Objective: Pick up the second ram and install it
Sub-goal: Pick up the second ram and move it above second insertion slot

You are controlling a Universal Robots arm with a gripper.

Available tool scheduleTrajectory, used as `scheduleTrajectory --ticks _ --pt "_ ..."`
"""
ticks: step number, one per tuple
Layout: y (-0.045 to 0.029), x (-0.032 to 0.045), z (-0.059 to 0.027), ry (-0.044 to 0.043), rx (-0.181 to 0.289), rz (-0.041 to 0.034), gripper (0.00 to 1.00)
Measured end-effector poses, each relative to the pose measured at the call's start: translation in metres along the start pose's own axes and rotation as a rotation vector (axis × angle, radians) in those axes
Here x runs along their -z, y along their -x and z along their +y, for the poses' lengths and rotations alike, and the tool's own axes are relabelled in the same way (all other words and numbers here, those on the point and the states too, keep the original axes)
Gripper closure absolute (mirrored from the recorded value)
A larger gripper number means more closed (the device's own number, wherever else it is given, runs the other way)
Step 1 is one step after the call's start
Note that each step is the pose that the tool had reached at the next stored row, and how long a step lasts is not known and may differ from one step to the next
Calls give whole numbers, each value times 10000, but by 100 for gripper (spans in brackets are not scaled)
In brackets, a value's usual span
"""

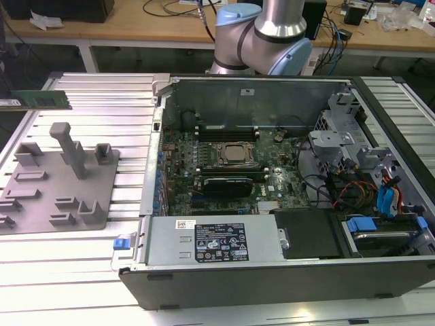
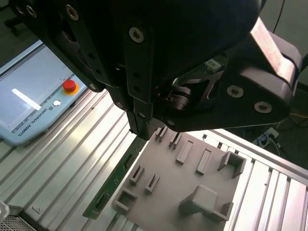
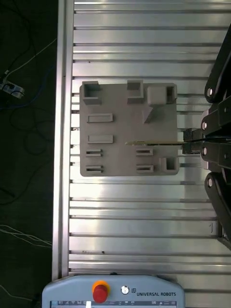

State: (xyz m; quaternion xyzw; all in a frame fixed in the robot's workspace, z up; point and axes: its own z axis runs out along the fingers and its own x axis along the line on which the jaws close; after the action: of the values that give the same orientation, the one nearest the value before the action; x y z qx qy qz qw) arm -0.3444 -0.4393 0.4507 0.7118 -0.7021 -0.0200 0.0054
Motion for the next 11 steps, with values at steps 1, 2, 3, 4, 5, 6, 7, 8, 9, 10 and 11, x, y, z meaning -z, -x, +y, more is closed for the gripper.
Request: scheduleTrajectory --ticks 1,2,3,4,5,6,7,8,9,10,11 --pt "0 1 -20 0 1 0 91" --pt "0 1 -35 0 0 0 91" --pt "-1 3 -77 0 0 0 91" --pt "-1 4 -104 0 0 0 91" --pt "-1 4 -135 -1 -1 0 91" --pt "-2 6 -164 0 0 0 91" --pt "-2 7 -195 -1 0 0 91" --pt "-3 8 -222 0 0 0 91" --pt "-3 9 -254 0 0 0 91" --pt "-4 10 -288 0 0 0 91" --pt "-4 11 -317 0 1 0 91"
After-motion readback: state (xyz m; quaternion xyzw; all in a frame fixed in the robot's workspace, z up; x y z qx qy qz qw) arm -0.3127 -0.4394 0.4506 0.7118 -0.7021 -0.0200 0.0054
